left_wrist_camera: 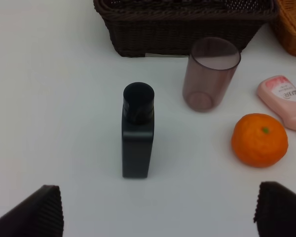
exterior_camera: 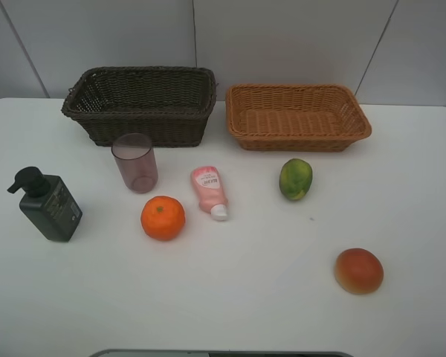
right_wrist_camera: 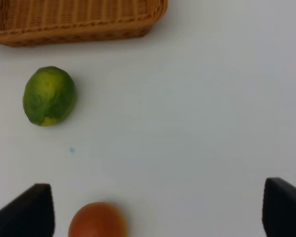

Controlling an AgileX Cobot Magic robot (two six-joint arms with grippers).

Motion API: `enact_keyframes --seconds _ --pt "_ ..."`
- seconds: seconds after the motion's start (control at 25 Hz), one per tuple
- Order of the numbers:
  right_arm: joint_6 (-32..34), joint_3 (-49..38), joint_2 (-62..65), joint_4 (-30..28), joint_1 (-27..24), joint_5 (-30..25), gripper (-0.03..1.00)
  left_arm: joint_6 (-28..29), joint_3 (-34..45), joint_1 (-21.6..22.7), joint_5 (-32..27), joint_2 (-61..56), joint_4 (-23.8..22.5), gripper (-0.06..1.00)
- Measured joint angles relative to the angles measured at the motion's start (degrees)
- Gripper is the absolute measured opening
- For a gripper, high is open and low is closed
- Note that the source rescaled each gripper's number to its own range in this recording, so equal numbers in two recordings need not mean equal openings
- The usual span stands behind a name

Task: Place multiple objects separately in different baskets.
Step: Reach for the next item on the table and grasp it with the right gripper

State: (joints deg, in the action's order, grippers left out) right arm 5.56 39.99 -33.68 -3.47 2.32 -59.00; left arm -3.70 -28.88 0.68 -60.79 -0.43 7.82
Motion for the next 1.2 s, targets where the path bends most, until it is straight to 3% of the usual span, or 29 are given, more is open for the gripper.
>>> enact_keyframes --seconds 0.32,0.48,0.8,1.0,1.2 --pt "0.0 6.5 -23.6 -0.1 1.6 8.7 0.83 0.0 0.0 0.0 0.0 0.0 0.0 1.00" --pt "0.0 8.4 -32.6 0.2 8.8 15.0 0.83 0.0 0.0 0.0 0.0 0.0 0.0 1.00" --pt "0.2 9.8 -43.8 3.0 20.8 20.5 0.83 0.0 0.0 0.0 0.0 0.0 0.0 1.00" --pt "2.6 11.6 -49.6 5.0 24.7 20.5 0.83 0.0 0.0 0.0 0.0 0.0 0.0 1.00" --pt "7.3 17.6 -55.3 4.4 26.4 14.9 0.83 0.0 0.0 0.0 0.0 0.0 0.0 1.00"
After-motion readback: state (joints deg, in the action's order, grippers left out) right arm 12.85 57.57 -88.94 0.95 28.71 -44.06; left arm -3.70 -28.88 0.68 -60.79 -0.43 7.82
